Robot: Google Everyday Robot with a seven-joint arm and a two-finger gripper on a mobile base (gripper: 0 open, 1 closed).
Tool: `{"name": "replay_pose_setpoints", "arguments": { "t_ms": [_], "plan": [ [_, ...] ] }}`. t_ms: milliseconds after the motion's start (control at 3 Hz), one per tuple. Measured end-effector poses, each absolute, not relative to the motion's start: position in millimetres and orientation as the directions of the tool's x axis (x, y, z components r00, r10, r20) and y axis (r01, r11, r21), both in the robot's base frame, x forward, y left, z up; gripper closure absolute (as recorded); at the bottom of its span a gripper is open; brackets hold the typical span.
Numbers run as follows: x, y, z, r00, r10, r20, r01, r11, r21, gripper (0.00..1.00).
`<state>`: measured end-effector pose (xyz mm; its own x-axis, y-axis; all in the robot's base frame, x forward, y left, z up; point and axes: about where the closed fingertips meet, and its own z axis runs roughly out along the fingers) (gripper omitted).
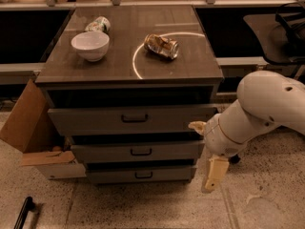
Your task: Open bottom drawer
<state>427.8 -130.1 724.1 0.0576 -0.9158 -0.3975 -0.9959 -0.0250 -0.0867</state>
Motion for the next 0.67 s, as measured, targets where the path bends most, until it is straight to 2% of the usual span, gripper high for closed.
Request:
{"name": "replay_pose_setpoints", "arguments": {
  "t_ms": [667],
  "plan": [
    [432, -116, 656, 0.067, -0.929, -0.363, -0.997, -0.053, -0.048, 0.00]
  ]
}}
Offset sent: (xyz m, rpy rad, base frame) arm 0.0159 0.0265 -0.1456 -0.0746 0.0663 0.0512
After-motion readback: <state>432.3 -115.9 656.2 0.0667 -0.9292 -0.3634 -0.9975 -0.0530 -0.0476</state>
